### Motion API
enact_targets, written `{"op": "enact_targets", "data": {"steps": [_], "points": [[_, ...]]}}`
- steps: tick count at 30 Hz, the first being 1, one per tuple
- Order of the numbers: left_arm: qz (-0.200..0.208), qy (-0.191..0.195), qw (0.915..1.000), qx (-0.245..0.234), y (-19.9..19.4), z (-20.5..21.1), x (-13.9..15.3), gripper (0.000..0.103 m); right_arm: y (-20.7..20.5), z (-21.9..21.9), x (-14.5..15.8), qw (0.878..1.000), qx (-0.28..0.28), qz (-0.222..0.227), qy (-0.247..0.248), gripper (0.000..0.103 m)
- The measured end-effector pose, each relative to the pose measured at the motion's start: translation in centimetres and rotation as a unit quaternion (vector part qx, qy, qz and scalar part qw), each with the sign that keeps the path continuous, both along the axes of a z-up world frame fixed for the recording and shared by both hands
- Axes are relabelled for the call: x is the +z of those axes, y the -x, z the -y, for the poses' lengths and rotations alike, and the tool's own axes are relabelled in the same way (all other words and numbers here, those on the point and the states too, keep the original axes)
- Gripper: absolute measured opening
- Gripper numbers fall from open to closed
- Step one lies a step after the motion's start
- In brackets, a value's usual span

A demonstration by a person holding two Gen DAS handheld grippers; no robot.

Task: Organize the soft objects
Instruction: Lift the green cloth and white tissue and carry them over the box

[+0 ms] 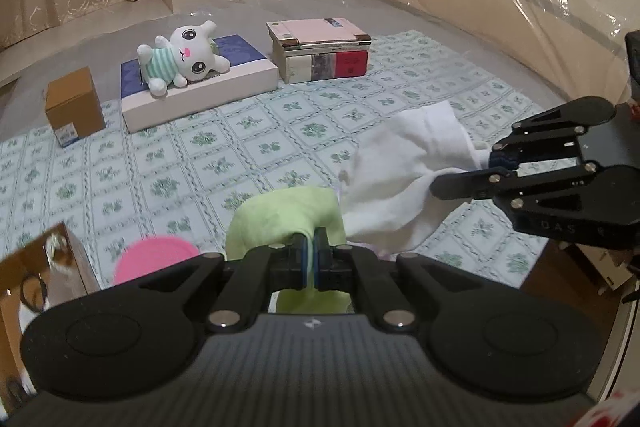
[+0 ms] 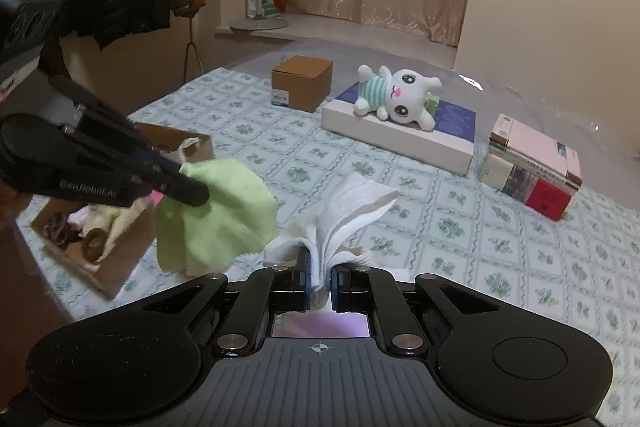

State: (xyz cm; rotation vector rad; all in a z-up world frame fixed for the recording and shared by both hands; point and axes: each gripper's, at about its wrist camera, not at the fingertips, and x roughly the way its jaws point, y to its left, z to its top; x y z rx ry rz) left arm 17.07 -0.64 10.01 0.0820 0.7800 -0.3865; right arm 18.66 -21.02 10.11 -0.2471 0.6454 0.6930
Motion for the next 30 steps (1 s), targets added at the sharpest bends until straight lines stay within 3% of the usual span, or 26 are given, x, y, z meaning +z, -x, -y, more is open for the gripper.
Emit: {"op": "enact_targets", "data": {"steps": [18,30], "points": [[0.002,0.034,0.998,0.052,8.8,-1.6,-3.4,0.002,6.7,-0.6,-2.9,0.998,-0.01,-0.022,-0.066,0.009],[0.019,0.045,0.9927,0.11,12.7,-5.0,-3.5,0.002,8.9,-2.1,-3.3,0.997,-0.001,-0.021,-0.07,0.009]]}}
